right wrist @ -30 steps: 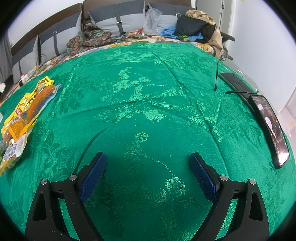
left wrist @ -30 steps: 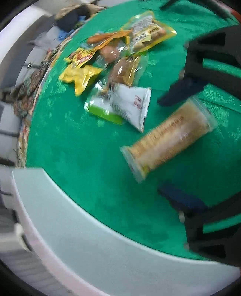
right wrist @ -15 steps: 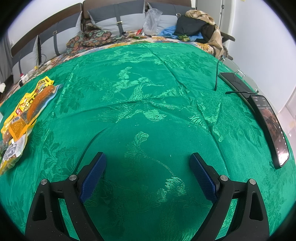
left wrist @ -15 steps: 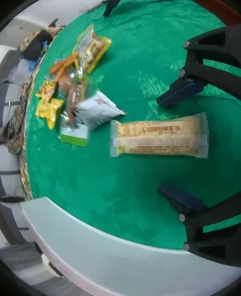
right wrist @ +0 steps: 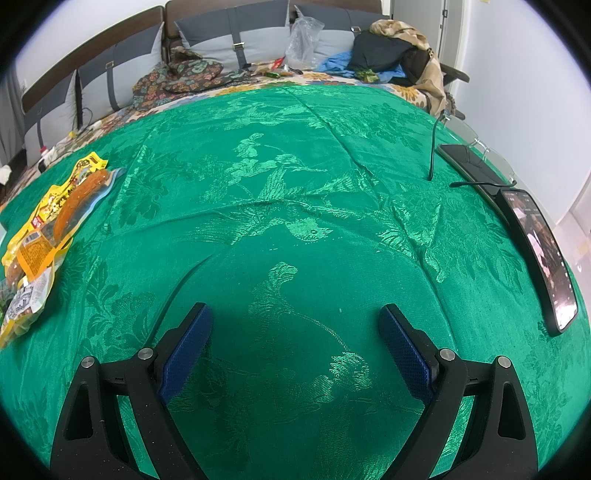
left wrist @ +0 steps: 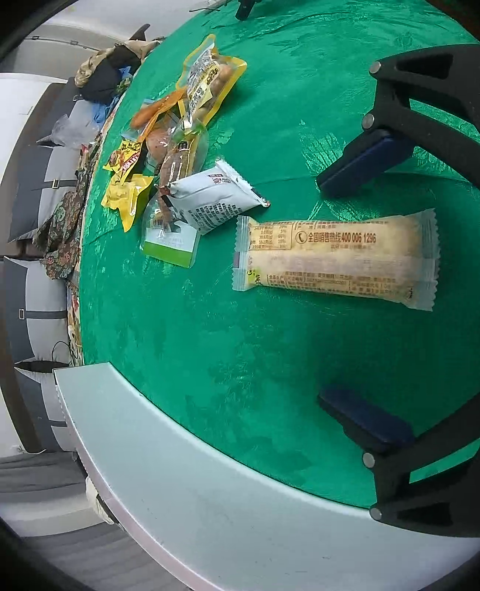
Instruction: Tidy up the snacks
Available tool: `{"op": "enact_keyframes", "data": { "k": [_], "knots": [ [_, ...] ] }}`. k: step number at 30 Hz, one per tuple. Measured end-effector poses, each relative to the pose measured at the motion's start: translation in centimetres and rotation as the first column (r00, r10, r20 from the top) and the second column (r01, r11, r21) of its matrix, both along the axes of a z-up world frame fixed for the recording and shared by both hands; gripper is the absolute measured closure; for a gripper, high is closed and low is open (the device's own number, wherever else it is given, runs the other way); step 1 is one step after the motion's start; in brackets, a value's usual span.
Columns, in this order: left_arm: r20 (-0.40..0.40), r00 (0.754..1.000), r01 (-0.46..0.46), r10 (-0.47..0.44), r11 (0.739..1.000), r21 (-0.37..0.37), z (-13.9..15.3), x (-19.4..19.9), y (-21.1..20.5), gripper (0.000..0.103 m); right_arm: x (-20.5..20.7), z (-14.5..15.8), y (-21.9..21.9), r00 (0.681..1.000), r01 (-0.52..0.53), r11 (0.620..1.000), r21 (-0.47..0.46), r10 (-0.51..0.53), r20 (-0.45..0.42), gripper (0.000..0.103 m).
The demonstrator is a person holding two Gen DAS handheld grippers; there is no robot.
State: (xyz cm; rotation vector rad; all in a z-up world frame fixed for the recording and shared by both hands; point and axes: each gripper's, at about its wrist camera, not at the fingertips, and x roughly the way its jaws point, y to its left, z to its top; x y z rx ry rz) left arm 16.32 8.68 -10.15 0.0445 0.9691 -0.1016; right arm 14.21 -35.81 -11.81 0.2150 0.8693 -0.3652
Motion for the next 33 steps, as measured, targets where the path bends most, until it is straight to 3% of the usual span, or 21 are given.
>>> {"op": "enact_keyframes", "data": {
  "k": [9,10,12,13,15,16,17,19,21,23,25,27,29,33],
  "knots": [
    [0.003,1.000,-0.001,0.001,1.000,-0.003,0.0,-0.5,0.2,0.000,0.1,0.0,-0.1,1.000,0.003,1.000,0.002,-0.003,0.000,0.009],
    [0.004,1.000,-0.001,0.001,1.000,-0.004,0.0,-0.6,0.2,0.000,0.5,0.2,-0.1,0.999,0.017,1.000,0.019,-0.016,-0.034,0.009],
    [0.004,1.000,-0.001,0.001,1.000,-0.005,0.0,-0.6,0.2,0.000,0.7,0.8,0.3,0.997,0.036,0.992,0.119,-0.028,-0.071,0.010],
    [0.005,1.000,-0.001,0.001,1.000,-0.006,0.0,-0.6,0.2,0.000,0.3,1.6,1.3,0.999,0.024,0.968,0.250,-0.014,-0.039,0.010],
    [0.005,1.000,-0.001,0.001,1.000,-0.006,-0.1,-0.6,0.2,0.000,0.5,2.5,3.5,1.000,-0.009,0.918,0.396,0.020,-0.024,0.010],
    [0.005,1.000,-0.001,0.002,1.000,-0.006,-0.1,-0.6,0.2,0.000,1.1,3.4,5.8,0.999,-0.042,0.888,0.458,0.052,-0.008,0.010],
    [0.005,1.000,-0.002,0.002,1.000,-0.006,0.0,-0.5,0.2,0.000,1.8,4.4,7.8,0.997,-0.072,0.886,0.457,0.074,0.014,0.010],
    [0.005,1.000,-0.001,0.001,1.000,-0.006,-0.1,-0.5,0.2,0.000,3.3,6.3,11.3,0.991,-0.135,0.912,0.387,0.121,0.060,0.010],
    [0.005,1.000,-0.001,0.001,1.000,-0.006,-0.1,-0.5,0.2,0.000,5.6,8.3,16.1,0.976,-0.214,0.953,0.215,0.198,0.093,0.011],
    [0.005,1.000,-0.001,0.001,1.000,-0.007,-0.1,-0.6,0.2,0.000,8.0,8.1,20.4,0.956,-0.291,0.956,0.033,0.290,0.045,0.011],
    [0.006,1.000,0.001,0.000,1.000,-0.009,-0.1,-0.6,0.1,0.000,9.6,5.9,22.9,0.937,-0.348,0.931,-0.107,0.342,-0.077,0.013],
    [0.006,1.000,0.001,-0.001,1.000,-0.011,-0.1,-0.6,0.1,0.000,9.7,3.8,23.1,0.924,-0.373,0.914,-0.163,0.349,-0.158,0.014],
    [0.008,1.000,0.001,-0.001,1.000,-0.010,-0.2,-0.6,0.1,0.000,7.7,3.5,21.5,0.924,-0.378,0.912,-0.159,0.362,-0.122,0.013],
    [0.008,1.000,0.000,0.000,1.000,-0.010,-0.2,-0.5,0.0,0.000,2.4,3.2,17.9,0.887,-0.461,0.868,-0.184,0.449,-0.107,0.013]
  ]
}}
